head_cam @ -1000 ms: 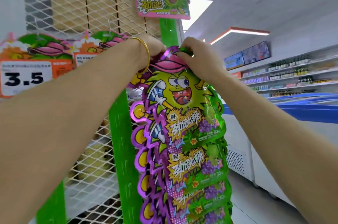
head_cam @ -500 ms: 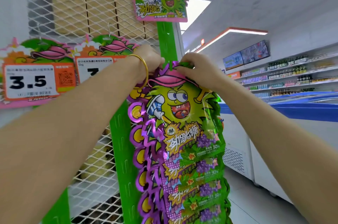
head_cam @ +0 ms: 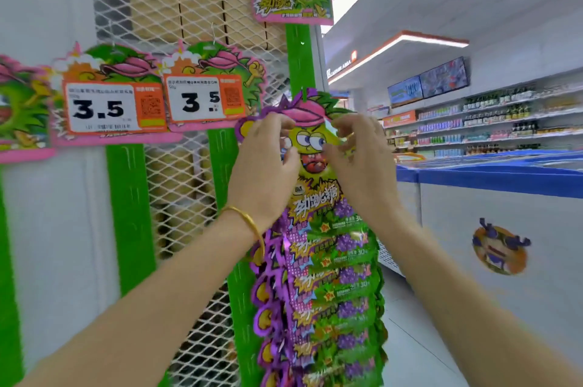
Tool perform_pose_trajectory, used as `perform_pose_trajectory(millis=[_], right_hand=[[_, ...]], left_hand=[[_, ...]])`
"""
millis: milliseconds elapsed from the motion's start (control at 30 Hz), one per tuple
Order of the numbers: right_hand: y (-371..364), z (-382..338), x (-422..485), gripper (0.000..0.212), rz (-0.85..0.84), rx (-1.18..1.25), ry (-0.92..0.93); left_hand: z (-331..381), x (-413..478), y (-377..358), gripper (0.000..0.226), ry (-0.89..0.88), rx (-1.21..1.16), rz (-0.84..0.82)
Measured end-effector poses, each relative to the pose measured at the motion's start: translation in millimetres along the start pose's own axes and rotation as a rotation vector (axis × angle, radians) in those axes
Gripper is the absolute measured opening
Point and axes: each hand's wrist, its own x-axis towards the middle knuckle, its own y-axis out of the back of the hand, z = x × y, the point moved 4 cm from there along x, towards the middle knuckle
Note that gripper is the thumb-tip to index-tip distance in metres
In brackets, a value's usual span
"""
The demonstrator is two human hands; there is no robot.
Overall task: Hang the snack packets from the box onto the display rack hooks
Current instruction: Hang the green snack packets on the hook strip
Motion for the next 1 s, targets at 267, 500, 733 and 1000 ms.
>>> perform_pose_trajectory(millis=[267, 500, 733, 1000], right_hand=[[-56.2, 4.4, -305.5, 0.021, -0.913, 0.292, -0.255], [-86.1, 42.4, -562.9, 0.026, -1.671, 0.037, -0.469], [-92.3, 64.6, -654.4, 0.066, -1.856, -0.382, -0.137], [-103.4, 67.1, -678.5, 0.119, -1.93, -0.528, 0.087]], left_hand=[[-81.2, -312.8, 19.5, 0.022, 0.546, -0.117, -0.443], [-142.5, -534.5, 64.4, 0.026, 1.052, 0.015, -0.77], [-171.1, -571.7, 62.9, 0.022, 1.205, 0.02, -0.797], [-181.1, -580.4, 65.9, 0.021, 1.251, 0.027, -0.764]])
